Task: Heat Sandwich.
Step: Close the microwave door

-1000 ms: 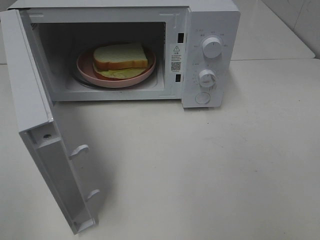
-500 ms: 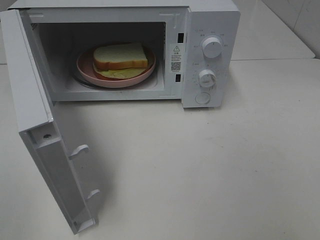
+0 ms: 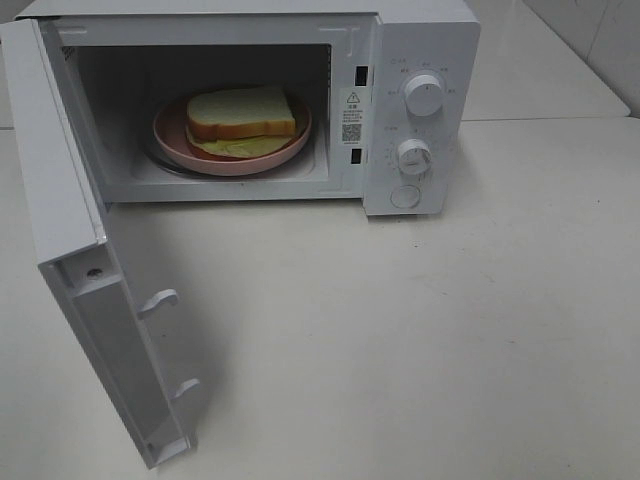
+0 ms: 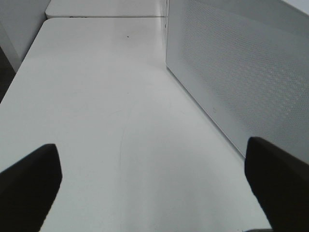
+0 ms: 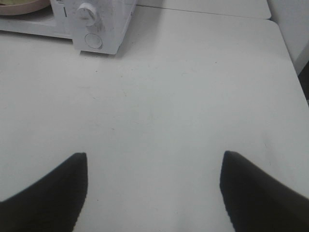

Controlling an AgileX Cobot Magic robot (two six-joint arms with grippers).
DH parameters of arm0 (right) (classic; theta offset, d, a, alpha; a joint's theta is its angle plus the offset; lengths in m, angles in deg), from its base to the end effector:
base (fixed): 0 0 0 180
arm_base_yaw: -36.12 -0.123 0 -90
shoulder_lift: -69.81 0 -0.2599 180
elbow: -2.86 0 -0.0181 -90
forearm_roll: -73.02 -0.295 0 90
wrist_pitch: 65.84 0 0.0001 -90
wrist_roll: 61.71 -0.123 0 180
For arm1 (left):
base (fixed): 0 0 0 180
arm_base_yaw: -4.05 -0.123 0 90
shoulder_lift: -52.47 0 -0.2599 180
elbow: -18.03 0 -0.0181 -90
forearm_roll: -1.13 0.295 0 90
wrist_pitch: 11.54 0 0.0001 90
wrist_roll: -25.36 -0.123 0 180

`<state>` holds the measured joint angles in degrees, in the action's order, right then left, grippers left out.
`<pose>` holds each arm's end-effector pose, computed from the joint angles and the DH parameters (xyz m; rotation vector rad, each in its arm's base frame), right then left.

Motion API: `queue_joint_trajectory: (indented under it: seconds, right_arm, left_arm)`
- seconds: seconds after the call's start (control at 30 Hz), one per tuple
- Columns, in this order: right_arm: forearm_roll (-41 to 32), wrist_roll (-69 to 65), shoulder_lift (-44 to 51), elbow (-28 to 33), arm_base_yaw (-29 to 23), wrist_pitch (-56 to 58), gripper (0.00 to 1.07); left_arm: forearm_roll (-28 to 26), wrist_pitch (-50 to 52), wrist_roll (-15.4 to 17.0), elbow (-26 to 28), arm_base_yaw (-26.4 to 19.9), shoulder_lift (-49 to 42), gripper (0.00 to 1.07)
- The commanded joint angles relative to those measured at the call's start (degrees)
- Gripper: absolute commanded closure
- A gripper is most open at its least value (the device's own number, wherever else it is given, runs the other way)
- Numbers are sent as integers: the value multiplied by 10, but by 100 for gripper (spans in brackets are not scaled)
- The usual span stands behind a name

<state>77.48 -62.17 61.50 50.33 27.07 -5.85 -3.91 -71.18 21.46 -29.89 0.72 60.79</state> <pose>0.0873 0.0055 0.2881 -0.1477 2.0128 0.0126 0.0888 -0.0042 0.2862 0.0132 2.0195 -0.0249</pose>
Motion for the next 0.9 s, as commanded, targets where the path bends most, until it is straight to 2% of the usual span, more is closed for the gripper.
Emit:
queue_joint_trajectory:
  seconds: [0.03,0.9]
  right_arm:
    - [-3,5,15,1,10,-8,33]
    - [-3,1,15,1,10,-8,33]
  left_arm:
    - [1,3,2,-2,-1,-14,9]
    - [1,3,2,-2,-1,-12,9]
